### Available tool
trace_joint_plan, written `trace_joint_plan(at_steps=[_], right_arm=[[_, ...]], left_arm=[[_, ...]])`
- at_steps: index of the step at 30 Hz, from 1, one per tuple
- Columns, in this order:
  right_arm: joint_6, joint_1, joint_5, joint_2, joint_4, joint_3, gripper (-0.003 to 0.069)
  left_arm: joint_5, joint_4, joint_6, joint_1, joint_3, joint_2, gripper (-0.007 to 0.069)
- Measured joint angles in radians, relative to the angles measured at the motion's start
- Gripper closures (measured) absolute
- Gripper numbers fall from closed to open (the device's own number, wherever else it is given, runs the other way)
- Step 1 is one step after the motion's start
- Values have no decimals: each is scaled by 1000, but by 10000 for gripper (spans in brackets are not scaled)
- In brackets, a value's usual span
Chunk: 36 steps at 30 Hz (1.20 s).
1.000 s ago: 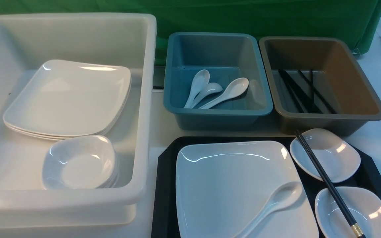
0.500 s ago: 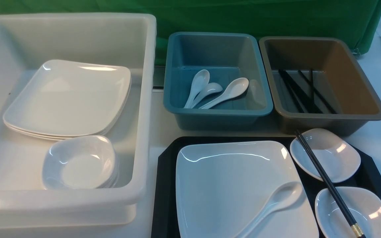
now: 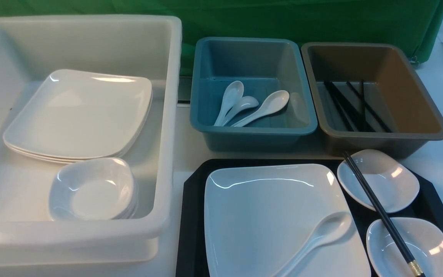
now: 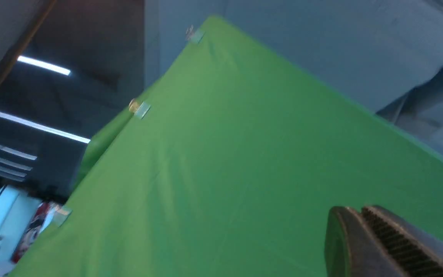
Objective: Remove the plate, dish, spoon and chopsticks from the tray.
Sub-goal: Use the right arm to grab a pair of chopsticks from the plate
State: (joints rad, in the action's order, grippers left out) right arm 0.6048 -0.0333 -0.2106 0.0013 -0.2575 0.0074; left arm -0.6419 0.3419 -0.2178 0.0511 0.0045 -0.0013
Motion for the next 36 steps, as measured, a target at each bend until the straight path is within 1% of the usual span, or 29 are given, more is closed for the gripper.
trace_joint_plan(at_steps=[2,4,6,8,9,10,11,12,14,16,17,18,19,20,21,22,23,26,27,29,30,31,32,33,34,36], right_arm=[[3,0,-8,0,-2,0,419],[3,0,-17,0,-3,0,419],[-2,0,-52,0,-4,0,419],[-11,0,-74,0,-4,0,422],[-30,0,-82,0,-2,-2,434],[-33,0,-80,0,-2,-4,436],[-63,0,-45,-1,7,-27,456],[-69,0,-38,-1,12,-38,464],[-161,0,103,1,37,-148,524],[-244,0,231,27,46,-267,579],[-254,0,245,27,46,-267,584],[-317,0,360,69,48,-363,613],[-370,0,465,114,49,-468,627],[-392,0,536,149,50,-516,629],[-437,0,643,199,50,-610,630],[-445,0,661,219,50,-641,630],[-513,0,784,299,50,-751,630],[-626,0,1043,474,50,-948,629],[-650,0,1136,525,50,-995,629],[-700,0,1298,681,49,-1096,628],[-700,0,1309,693,48,-1102,628],[-735,0,1358,787,47,-1128,629],[-750,0,1356,839,47,-1132,629],[-757,0,1347,879,47,-1132,629],[-760,0,1344,898,47,-1132,629],[-773,0,1292,1006,47,-1132,627]], left_arm=[[24,-17,-32,0,-16,0,607],[45,-37,-40,0,-39,-1,607],[121,-103,-45,0,-109,-1,607],[166,-139,-48,0,-145,-1,607],[242,-188,-48,0,-201,-2,607],[262,-192,-48,0,-207,-2,607],[334,-218,-48,0,-255,-3,607],[333,-218,-48,0,-255,-3,607],[496,-231,-48,0,-336,1,607],[611,-234,-48,0,-395,33,607],[642,-235,-48,0,-409,38,607],[737,-237,-48,0,-462,79,607],[827,-238,-43,0,-509,131,607],[889,-238,-37,0,-541,156,607],[984,-234,-16,0,-579,209,607],[984,-234,-16,0,-587,219,607],[1094,-218,27,0,-635,286,607],[1317,-129,141,0,-711,430,607],[1357,-82,182,0,-726,465,607],[1439,29,311,0,-739,555,607],[1444,52,323,0,-739,563,607],[1484,132,404,0,-740,621,607],[1503,169,444,0,-741,655,607],[1518,195,474,0,-741,684,607],[1520,195,479,0,-741,690,607],[1545,215,516,0,-745,742,607]])
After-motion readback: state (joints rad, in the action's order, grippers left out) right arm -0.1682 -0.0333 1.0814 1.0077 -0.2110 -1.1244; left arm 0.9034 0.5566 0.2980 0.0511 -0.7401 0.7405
